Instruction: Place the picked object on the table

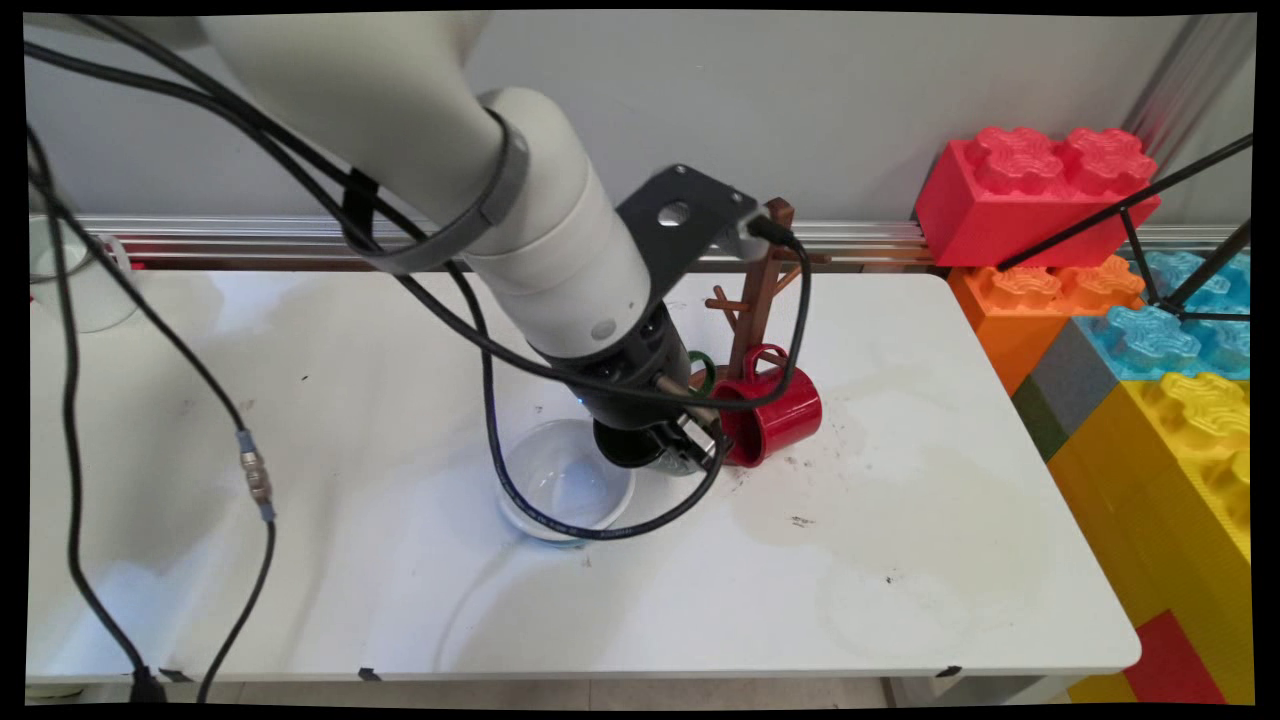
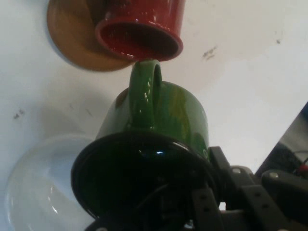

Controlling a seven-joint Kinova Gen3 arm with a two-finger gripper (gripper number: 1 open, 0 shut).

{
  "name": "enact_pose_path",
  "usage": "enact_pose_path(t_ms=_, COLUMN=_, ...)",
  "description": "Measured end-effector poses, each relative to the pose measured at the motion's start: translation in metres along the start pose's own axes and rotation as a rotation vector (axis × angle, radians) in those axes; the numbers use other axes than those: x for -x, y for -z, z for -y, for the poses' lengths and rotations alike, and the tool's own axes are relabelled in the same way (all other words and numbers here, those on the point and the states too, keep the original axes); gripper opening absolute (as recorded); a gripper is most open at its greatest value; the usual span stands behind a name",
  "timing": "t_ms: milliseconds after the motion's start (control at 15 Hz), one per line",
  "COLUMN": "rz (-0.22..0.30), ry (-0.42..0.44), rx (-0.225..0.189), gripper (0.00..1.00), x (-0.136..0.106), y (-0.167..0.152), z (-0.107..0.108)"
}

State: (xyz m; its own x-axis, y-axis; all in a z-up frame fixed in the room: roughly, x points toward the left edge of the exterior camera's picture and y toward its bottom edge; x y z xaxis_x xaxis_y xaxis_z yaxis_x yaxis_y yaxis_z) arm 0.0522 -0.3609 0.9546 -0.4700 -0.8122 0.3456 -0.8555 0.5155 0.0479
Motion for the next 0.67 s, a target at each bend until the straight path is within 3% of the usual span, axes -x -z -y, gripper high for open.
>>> enact_pose_path(t_ms=333, rz=0.06, ry=-0.086, rx=-0.026, gripper=0.0, x=-0.008, y=-0.013, z=-0.005)
enact_pose_path(t_ms=667, rz=0.126, ry=-0.179, rx=-0.091, gripper=0.0, x=-0.019, y=-0.021, z=0.005)
